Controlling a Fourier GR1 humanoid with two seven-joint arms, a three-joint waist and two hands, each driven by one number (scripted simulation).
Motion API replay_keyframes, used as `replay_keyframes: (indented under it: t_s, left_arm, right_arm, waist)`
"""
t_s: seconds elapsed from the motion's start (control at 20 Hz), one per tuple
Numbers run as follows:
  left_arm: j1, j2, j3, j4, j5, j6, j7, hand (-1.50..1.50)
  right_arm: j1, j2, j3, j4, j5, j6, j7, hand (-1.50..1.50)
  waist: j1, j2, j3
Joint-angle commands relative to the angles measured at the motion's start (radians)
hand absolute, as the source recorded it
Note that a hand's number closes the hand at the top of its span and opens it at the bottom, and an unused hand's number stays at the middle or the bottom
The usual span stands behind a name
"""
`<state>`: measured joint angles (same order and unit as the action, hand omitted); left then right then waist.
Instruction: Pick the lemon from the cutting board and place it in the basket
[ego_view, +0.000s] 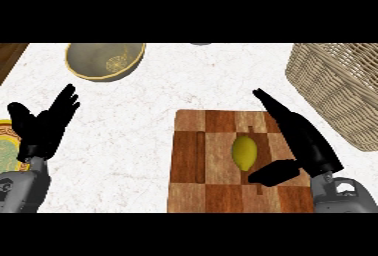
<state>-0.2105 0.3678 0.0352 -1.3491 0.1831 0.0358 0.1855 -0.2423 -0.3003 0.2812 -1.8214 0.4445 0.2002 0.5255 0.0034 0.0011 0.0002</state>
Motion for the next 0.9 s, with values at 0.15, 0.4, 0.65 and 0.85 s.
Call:
replay_keyframes:
  t_s: [0.15,0.4,0.65,0.85]
  left_arm:
    - [-0.002,-0.047,0.009,-0.036,-0.037,0.02,0.025,0.0]
    - [0.011,-0.026,0.068,-0.015,-0.044,-0.052,0.005,0.0]
    - [0.009,-0.051,0.071,-0.079,-0.06,-0.041,0.065,0.0]
    - [0.035,-0.044,0.082,-0.063,-0.06,-0.088,0.033,0.0]
  right_arm:
    - [0.061,0.044,0.041,0.113,0.085,0.013,-0.084,-1.5]
    - [0.011,0.064,-0.027,0.139,0.097,0.101,-0.07,-1.5]
    - [0.077,0.071,-0.037,0.165,0.142,0.067,-0.194,-1.5]
    - [-0.015,0.102,-0.083,0.289,0.13,0.082,-0.234,-1.5]
  waist:
    - [-0.004,-0.001,0.0]
    - [-0.004,-0.001,0.0]
    - [-0.004,-0.001,0.0]
    - [0.0,-0.001,0.0]
